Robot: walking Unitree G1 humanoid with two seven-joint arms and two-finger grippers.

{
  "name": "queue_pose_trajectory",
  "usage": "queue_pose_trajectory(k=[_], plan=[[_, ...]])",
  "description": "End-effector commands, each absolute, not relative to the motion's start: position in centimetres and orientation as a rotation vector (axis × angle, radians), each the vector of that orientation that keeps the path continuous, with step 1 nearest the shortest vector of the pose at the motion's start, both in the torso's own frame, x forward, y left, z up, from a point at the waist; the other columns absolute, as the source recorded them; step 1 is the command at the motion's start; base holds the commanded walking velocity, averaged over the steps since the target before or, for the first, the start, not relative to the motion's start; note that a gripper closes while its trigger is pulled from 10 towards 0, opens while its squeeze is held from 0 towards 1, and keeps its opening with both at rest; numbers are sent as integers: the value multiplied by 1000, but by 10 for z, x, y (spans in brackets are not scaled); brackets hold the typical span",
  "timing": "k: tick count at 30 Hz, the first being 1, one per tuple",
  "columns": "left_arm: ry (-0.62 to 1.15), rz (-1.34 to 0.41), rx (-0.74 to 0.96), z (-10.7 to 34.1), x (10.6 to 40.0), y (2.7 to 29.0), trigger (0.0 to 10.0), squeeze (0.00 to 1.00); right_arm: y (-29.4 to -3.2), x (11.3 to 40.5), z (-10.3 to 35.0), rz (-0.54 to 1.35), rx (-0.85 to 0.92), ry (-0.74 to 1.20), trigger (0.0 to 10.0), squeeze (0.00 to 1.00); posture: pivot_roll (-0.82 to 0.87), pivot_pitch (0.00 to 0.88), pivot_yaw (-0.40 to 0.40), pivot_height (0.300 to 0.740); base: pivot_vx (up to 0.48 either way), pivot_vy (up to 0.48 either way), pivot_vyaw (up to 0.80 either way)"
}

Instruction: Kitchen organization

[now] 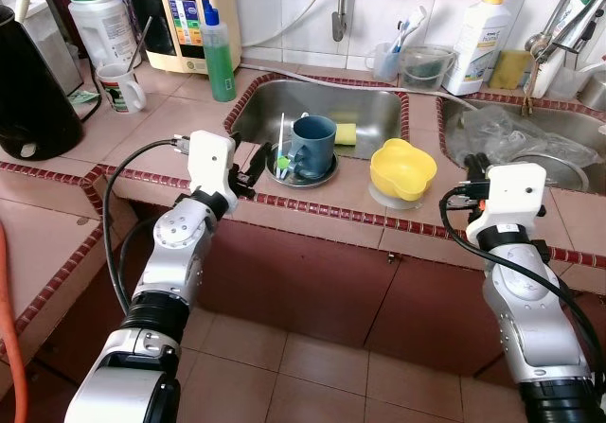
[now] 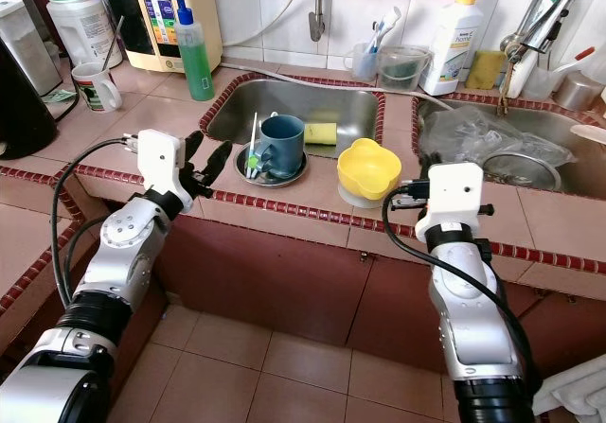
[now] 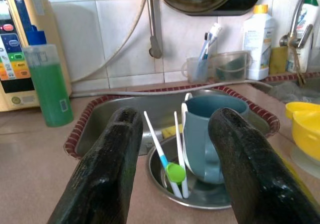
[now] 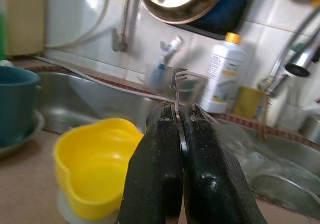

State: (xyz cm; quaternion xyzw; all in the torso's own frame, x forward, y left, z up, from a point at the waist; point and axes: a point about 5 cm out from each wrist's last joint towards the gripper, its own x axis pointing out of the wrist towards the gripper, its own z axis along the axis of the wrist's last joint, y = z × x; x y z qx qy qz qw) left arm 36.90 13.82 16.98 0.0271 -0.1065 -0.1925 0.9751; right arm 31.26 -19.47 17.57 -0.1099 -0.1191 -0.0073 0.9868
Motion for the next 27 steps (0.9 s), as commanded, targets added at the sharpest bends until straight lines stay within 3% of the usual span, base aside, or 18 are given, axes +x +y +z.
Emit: queue_pose_trajectory(k=[1,19,27], plan=[[-204,-378,53,171,371,143,10000,0,-193,316,182,-3,-227,-253,10000,0,-156,0,31,740,300,0,0],[-212,-382,61,173,372,144,10000,0,-191,316,181,36,-228,-246,10000,0,-150,0,23,740,314,0,0],[-240,-472,122,195,376,146,10000,0,-190,316,180,52,-238,-240,10000,0,-147,0,29,740,322,0,0]])
